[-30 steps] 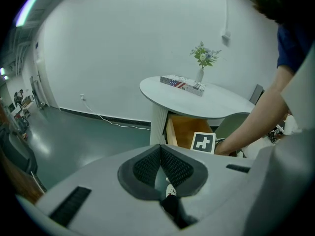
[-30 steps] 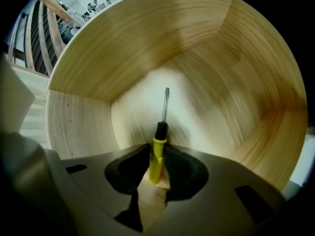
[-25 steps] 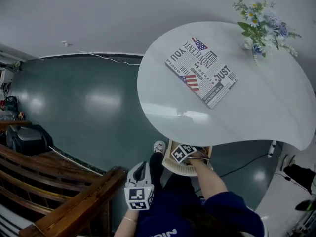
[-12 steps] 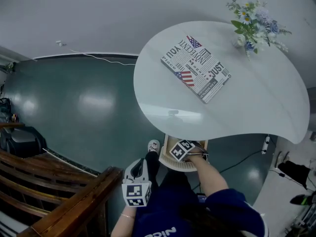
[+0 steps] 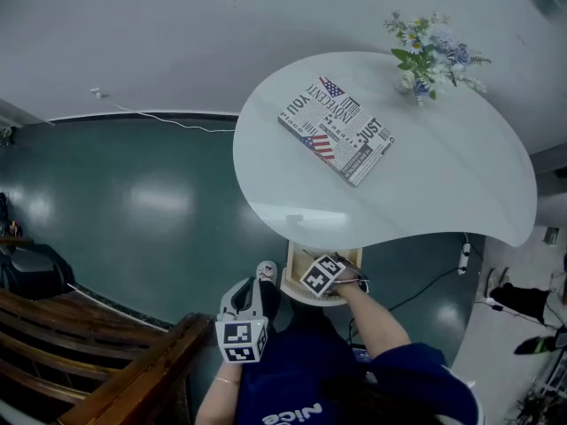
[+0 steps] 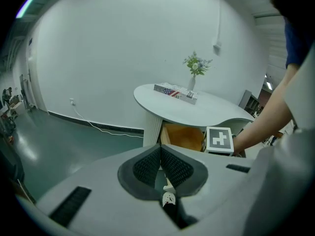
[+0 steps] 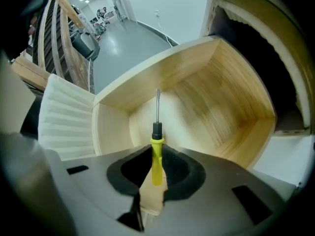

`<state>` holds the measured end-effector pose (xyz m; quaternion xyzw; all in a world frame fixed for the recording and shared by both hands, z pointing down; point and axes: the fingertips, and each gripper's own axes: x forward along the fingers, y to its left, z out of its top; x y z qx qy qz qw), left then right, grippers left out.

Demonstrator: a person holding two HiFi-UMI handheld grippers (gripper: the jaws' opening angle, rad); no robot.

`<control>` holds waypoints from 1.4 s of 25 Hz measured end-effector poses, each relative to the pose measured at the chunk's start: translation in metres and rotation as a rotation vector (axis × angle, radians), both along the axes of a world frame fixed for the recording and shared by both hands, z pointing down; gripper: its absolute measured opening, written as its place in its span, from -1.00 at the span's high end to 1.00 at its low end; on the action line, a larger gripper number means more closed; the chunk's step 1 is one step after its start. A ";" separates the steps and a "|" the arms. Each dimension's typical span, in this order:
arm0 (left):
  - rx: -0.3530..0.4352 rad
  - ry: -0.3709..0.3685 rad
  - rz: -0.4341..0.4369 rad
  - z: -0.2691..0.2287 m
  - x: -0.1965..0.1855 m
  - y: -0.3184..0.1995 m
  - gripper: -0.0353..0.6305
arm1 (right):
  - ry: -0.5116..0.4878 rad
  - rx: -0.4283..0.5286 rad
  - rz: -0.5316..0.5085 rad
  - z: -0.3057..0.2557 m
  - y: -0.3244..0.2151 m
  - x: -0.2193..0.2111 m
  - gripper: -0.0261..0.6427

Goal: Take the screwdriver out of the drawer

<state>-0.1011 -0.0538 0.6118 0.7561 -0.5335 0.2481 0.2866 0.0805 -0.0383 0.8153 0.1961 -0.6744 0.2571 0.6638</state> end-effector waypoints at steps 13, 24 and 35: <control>0.058 0.061 0.049 -0.020 0.005 -0.044 0.88 | -0.086 0.057 0.122 -0.052 0.001 -0.005 0.72; 0.102 0.099 0.159 -0.031 0.033 -0.069 0.88 | -0.181 0.135 0.238 -0.101 -0.003 -0.015 0.72; 0.101 0.145 0.255 -0.036 0.057 -0.078 0.88 | -0.340 0.289 0.482 -0.160 -0.019 -0.021 0.72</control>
